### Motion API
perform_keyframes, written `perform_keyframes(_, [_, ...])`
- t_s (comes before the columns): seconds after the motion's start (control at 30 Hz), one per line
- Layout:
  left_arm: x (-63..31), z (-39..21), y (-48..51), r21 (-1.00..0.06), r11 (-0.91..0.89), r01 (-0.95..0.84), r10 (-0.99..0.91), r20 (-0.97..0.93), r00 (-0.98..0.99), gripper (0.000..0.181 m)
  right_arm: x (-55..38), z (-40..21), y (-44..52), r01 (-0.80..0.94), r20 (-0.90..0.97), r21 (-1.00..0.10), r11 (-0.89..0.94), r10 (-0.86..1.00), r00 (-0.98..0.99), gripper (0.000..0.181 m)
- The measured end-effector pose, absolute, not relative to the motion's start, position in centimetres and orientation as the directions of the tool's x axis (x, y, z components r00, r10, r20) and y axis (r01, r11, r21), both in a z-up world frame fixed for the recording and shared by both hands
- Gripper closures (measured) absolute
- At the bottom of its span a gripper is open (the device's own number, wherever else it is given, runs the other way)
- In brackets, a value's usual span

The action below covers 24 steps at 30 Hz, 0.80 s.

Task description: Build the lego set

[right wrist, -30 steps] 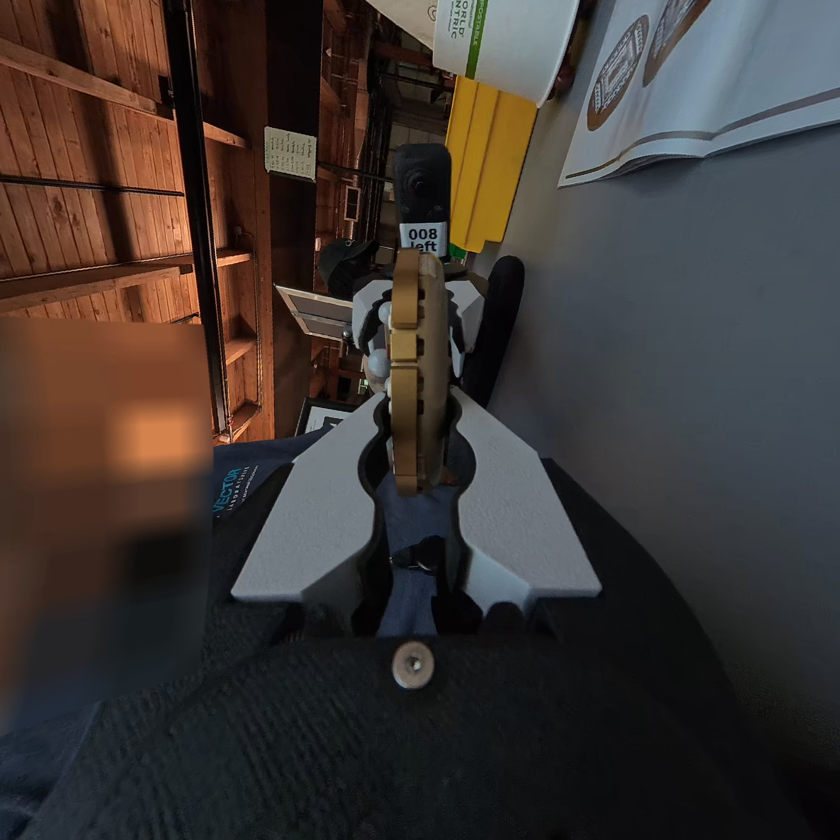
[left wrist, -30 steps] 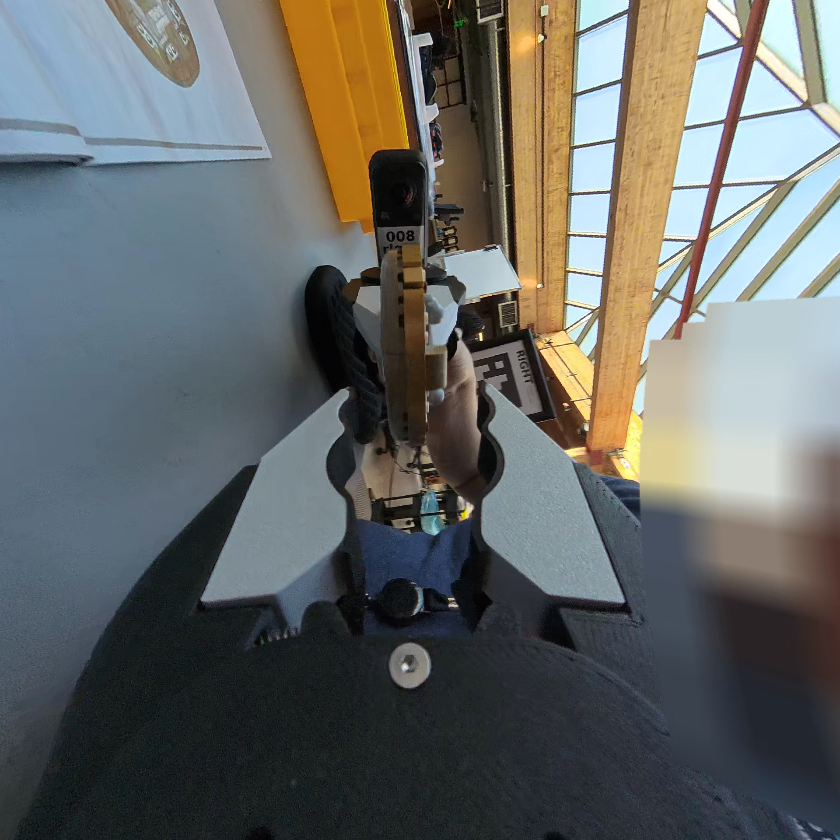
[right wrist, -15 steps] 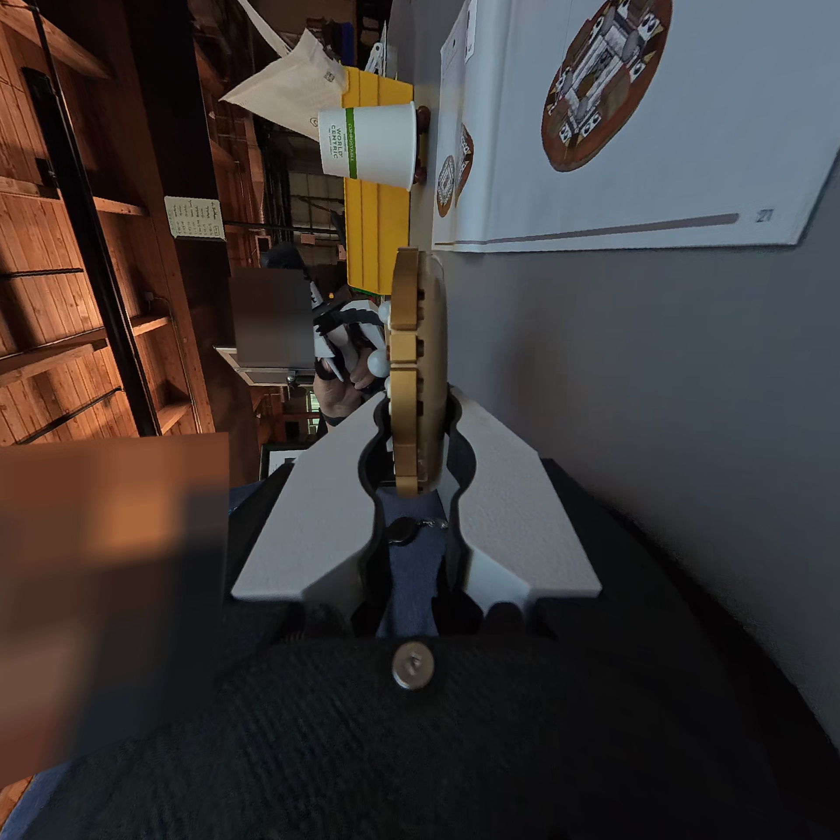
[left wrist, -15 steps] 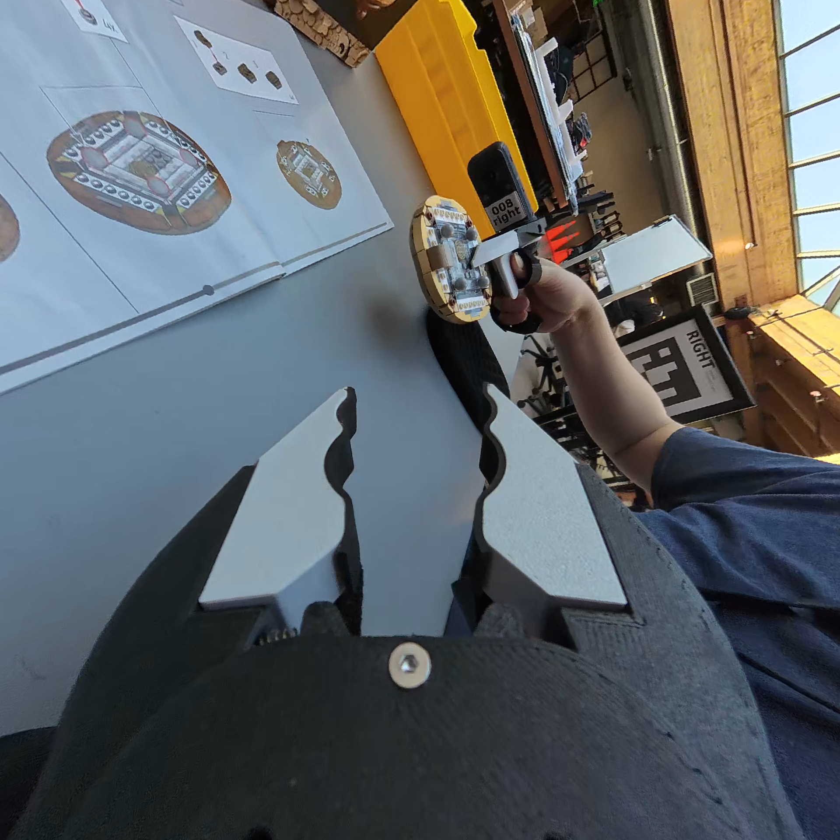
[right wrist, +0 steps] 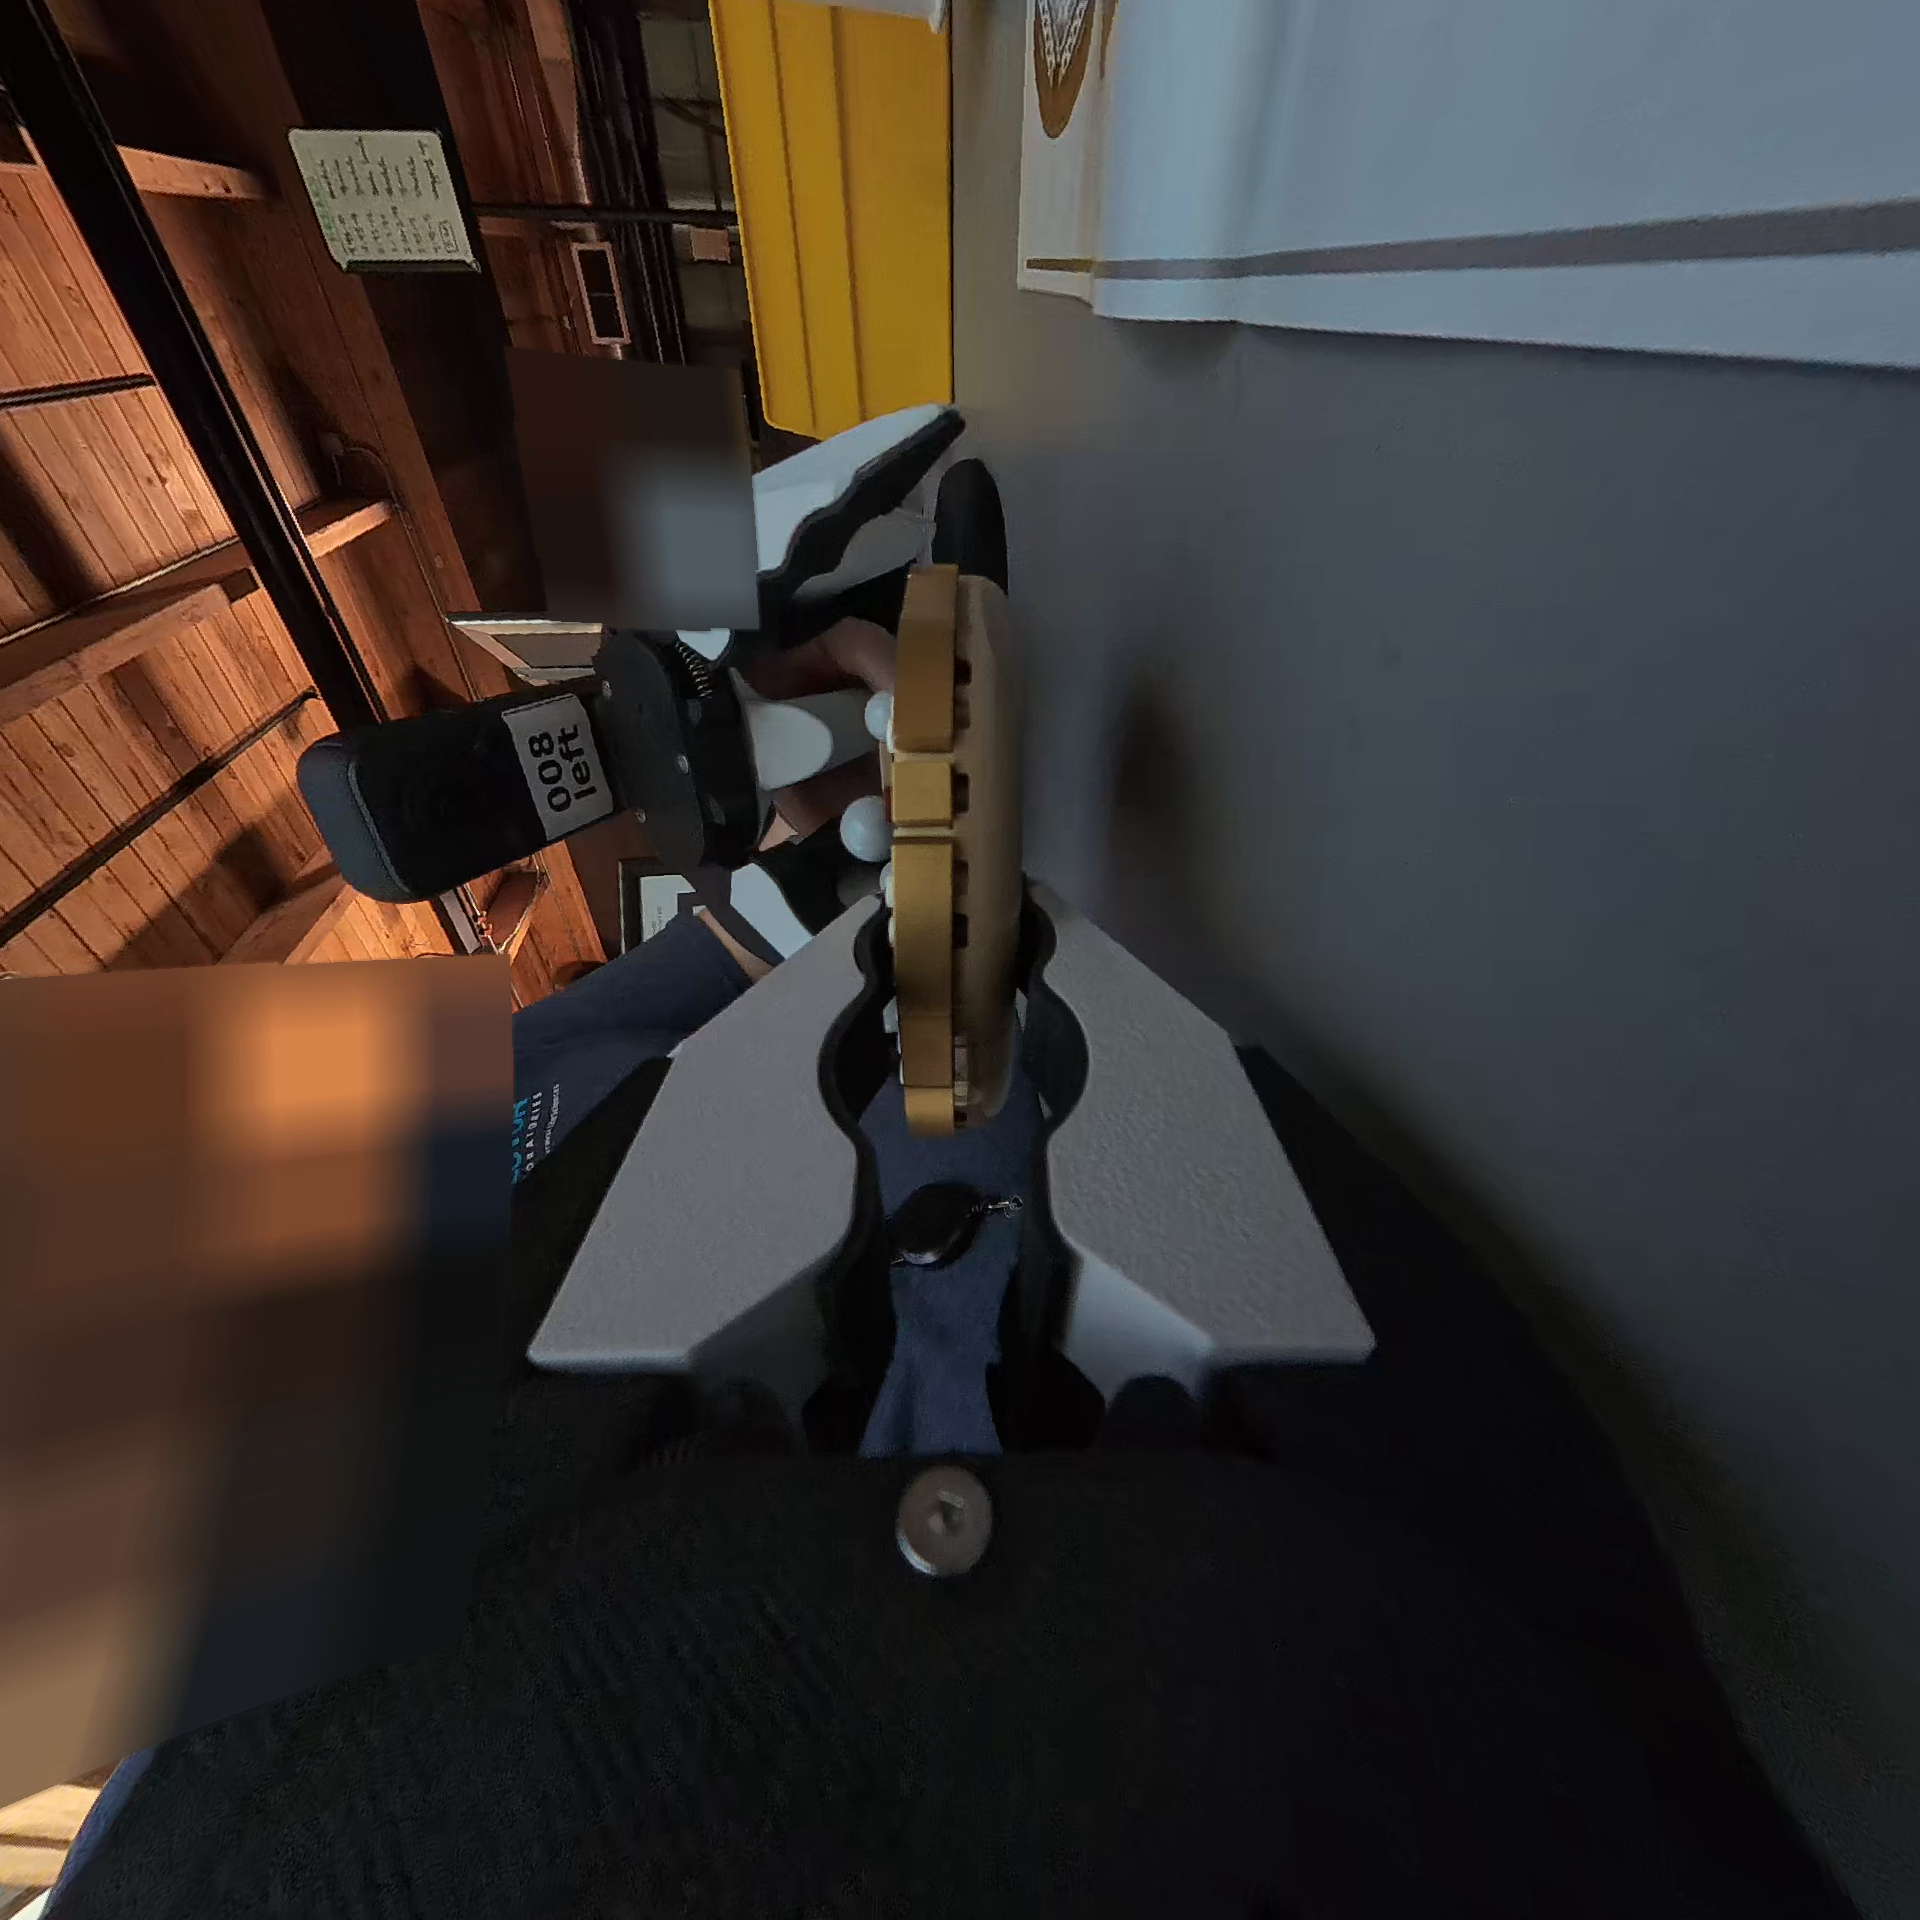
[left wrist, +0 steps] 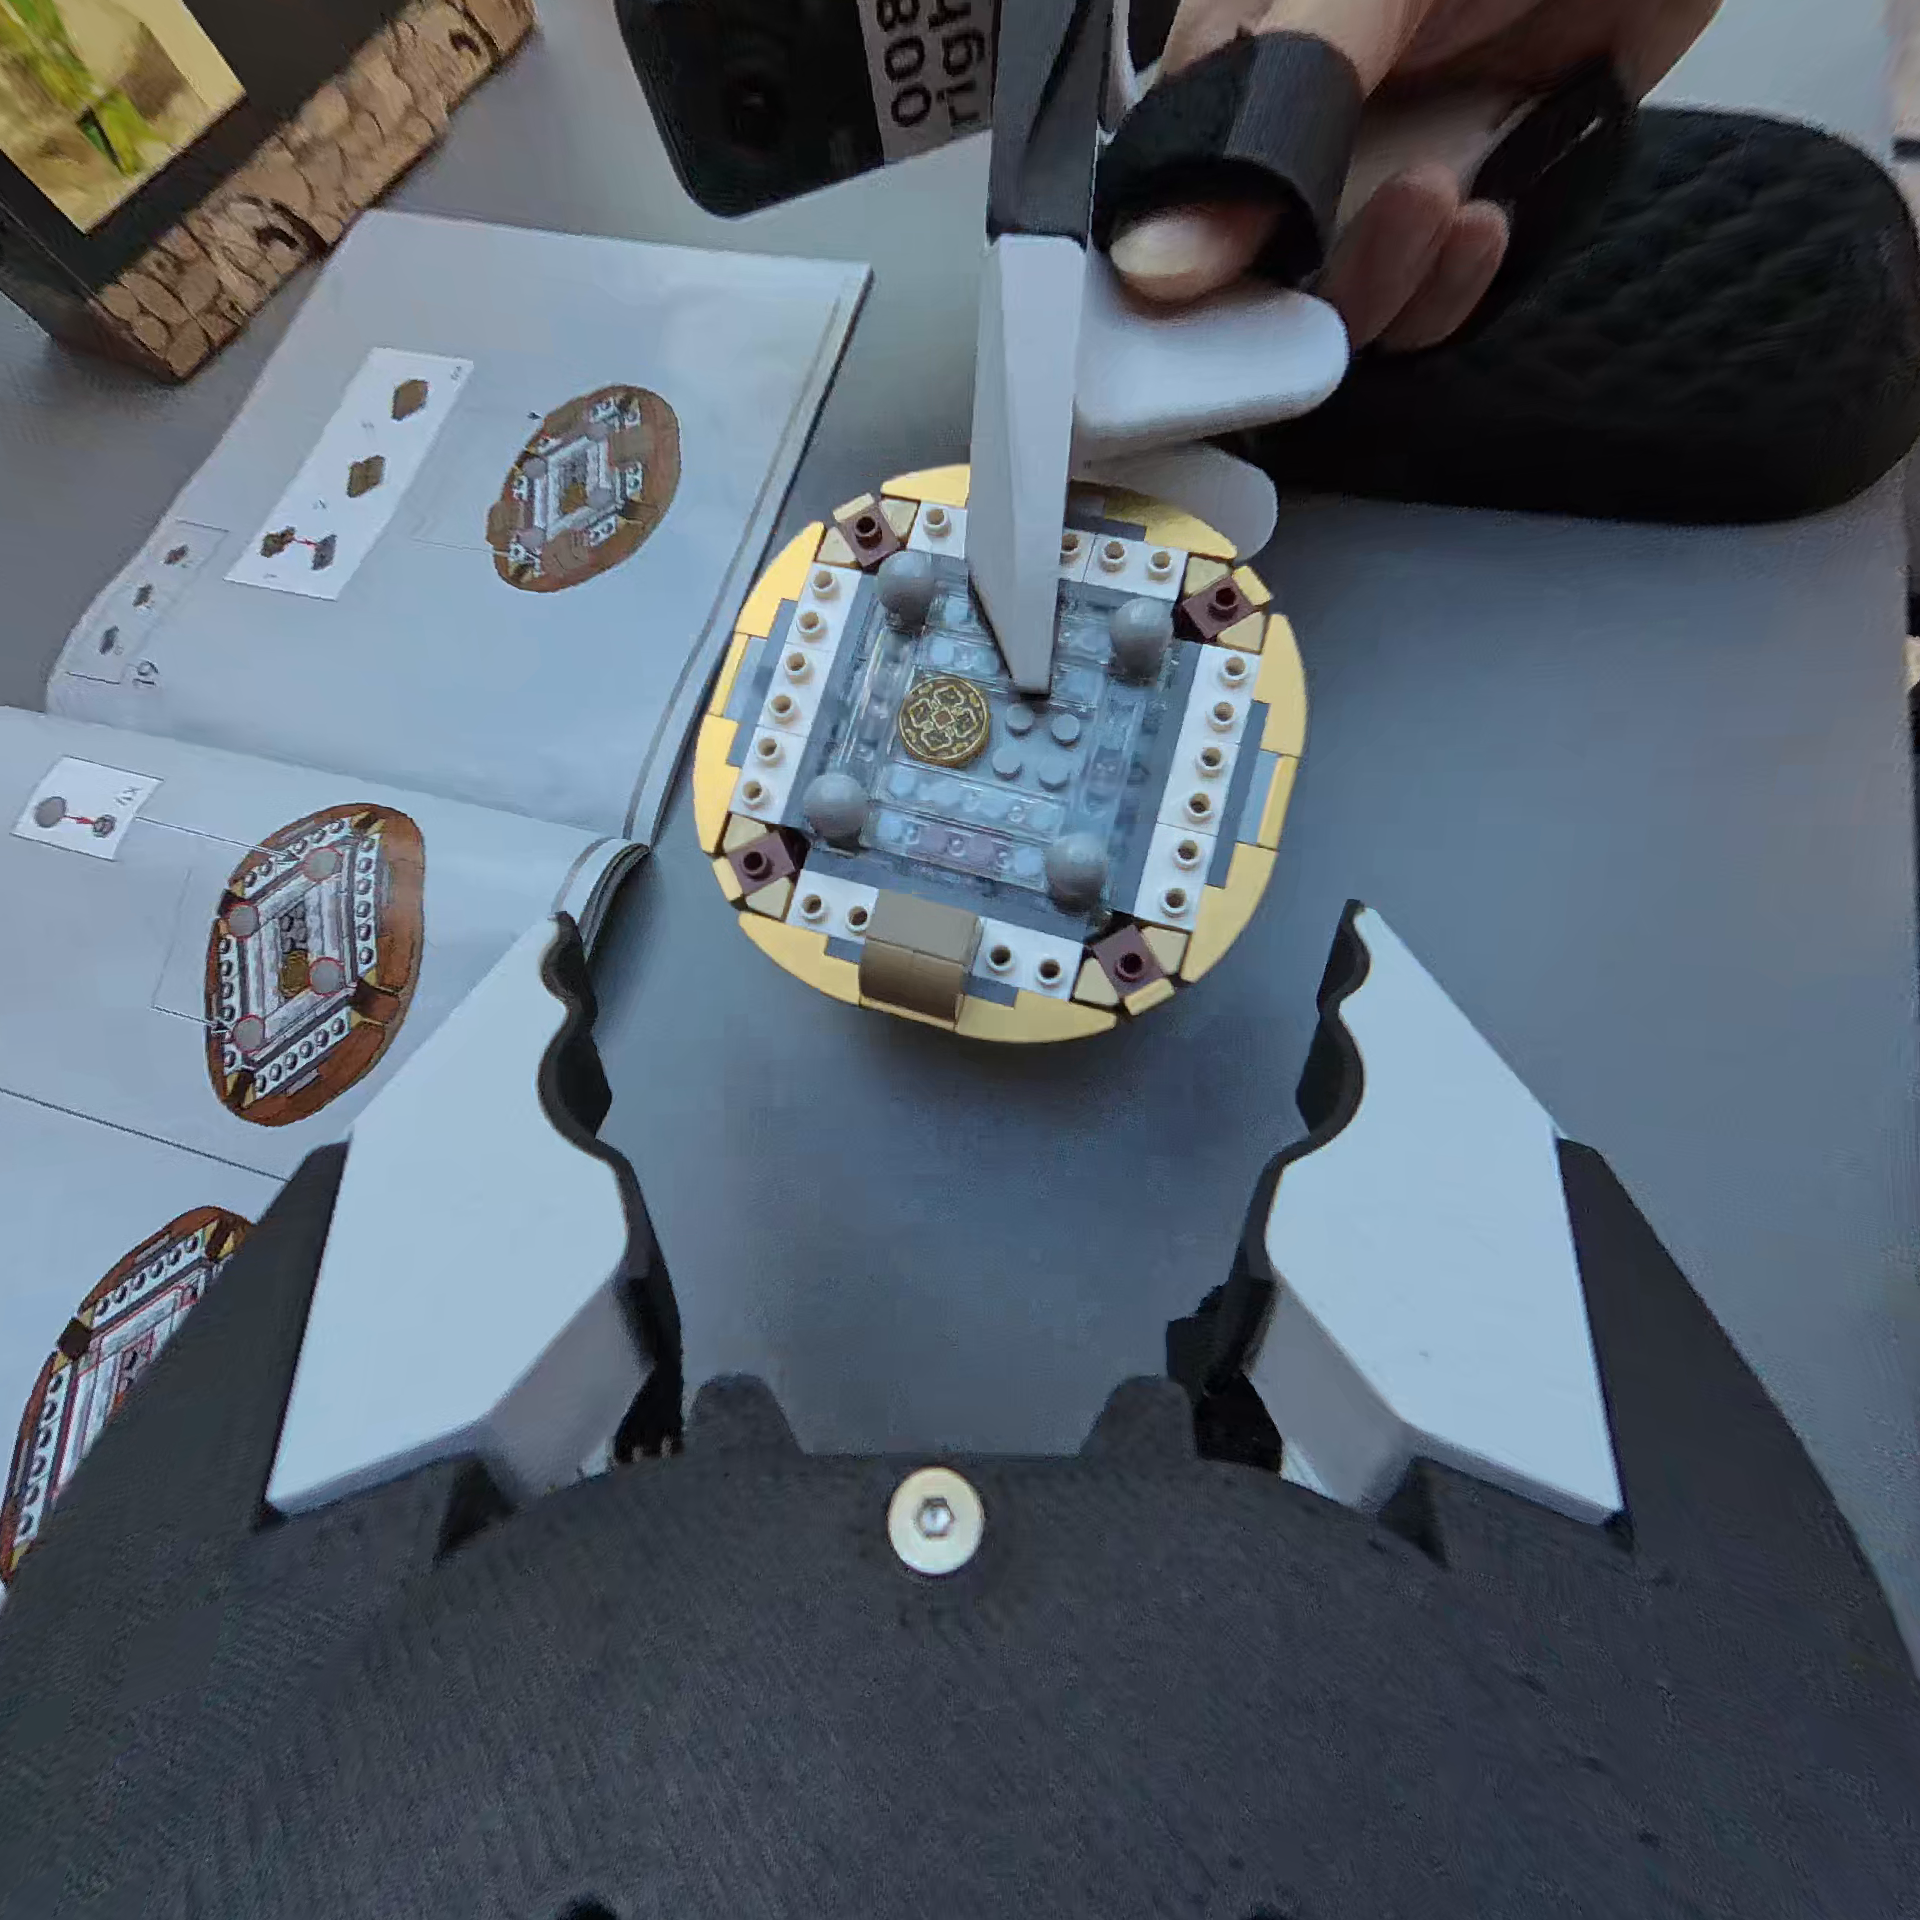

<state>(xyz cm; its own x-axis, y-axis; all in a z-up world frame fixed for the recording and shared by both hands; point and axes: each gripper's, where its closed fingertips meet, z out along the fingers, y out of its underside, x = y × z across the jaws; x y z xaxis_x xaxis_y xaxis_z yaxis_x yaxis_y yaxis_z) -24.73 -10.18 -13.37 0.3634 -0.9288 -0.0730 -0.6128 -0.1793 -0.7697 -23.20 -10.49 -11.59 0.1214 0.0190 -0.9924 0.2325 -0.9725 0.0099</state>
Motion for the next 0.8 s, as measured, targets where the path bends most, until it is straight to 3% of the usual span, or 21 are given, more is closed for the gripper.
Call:
perform_keyframes(0.17, [-24.1,-14.8,-9.7,-0.744,-0.188,-0.641,-0.950,-0.029,0.312,0.048,-23.8,-12.2,-10.7,0.246,-0.991,0.017,-0.969,0.016,0.131,0.162])
perform_keyframes(0.3, [-23.7,-15.4,-10.2,-0.738,-0.186,-0.649,-0.961,-0.002,0.277,0.067,-23.8,-12.5,-10.3,0.250,-0.989,0.002,-0.968,0.035,0.145,0.162])
perform_keyframes(0.53, [-23.8,-16.3,-10.6,-0.699,-0.207,-0.685,-0.964,0.025,0.266,0.068,-23.6,-13.2,-10.6,0.309,-0.975,0.019,-0.951,0.050,0.214,0.161])
perform_keyframes(0.63, [-24.0,-16.5,-10.4,-0.691,-0.190,-0.698,-0.962,-0.012,0.273,0.068,-23.1,-13.6,-10.5,0.348,-0.959,0.014,-0.937,0.087,0.270,0.141])
perform_keyframes(0.8, [-24.0,-16.7,-10.2,-0.678,-0.197,-0.708,-0.957,-0.023,0.288,0.068,-21.1,-14.2,-9.7,0.386,-0.907,-0.048,-0.921,0.202,0.369,0.141])
